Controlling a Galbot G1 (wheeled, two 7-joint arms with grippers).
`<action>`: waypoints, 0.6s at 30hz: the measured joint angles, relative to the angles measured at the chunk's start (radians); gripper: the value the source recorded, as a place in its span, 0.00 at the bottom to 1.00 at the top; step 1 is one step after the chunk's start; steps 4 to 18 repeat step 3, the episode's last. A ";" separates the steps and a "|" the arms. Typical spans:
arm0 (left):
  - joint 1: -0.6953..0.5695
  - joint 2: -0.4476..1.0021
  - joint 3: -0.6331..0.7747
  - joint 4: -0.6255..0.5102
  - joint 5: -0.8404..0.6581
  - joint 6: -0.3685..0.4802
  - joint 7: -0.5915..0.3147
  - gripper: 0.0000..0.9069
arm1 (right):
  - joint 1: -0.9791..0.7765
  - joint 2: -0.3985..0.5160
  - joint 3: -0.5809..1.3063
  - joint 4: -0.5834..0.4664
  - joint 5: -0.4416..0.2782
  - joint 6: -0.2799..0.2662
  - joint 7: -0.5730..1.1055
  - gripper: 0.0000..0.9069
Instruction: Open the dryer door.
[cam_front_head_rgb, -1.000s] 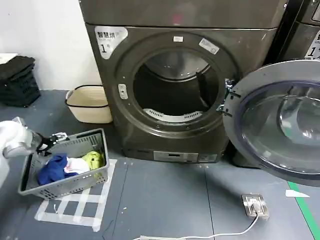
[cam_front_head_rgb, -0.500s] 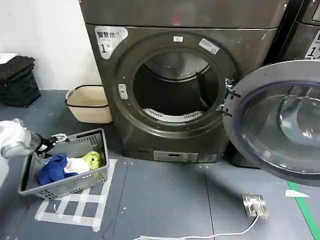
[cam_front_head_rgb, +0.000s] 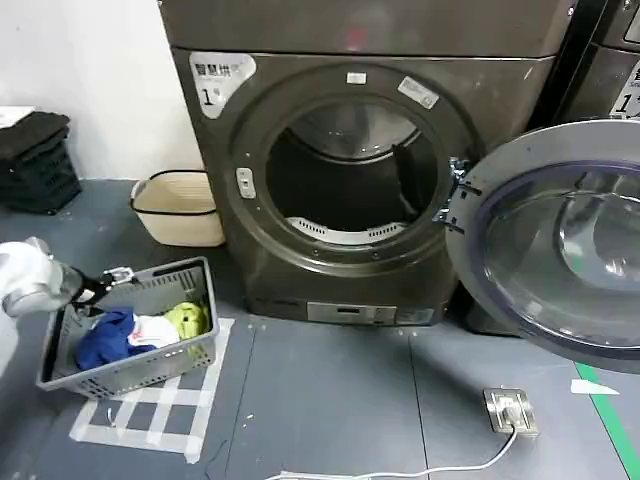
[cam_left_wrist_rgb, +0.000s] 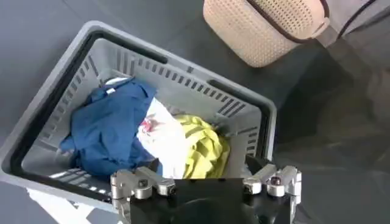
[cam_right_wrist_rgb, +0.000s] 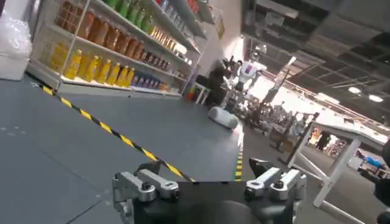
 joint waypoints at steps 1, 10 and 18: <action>0.000 0.000 0.000 0.000 0.000 0.000 0.000 1.00 | 0.000 0.000 0.000 0.000 0.000 0.000 0.000 1.00; 0.000 0.000 0.000 -0.001 0.002 0.000 0.002 1.00 | 0.001 0.000 -0.001 0.000 0.000 0.000 0.000 1.00; 0.000 0.000 0.000 -0.001 0.002 0.000 0.002 1.00 | 0.001 0.000 -0.001 0.000 0.000 0.000 0.000 1.00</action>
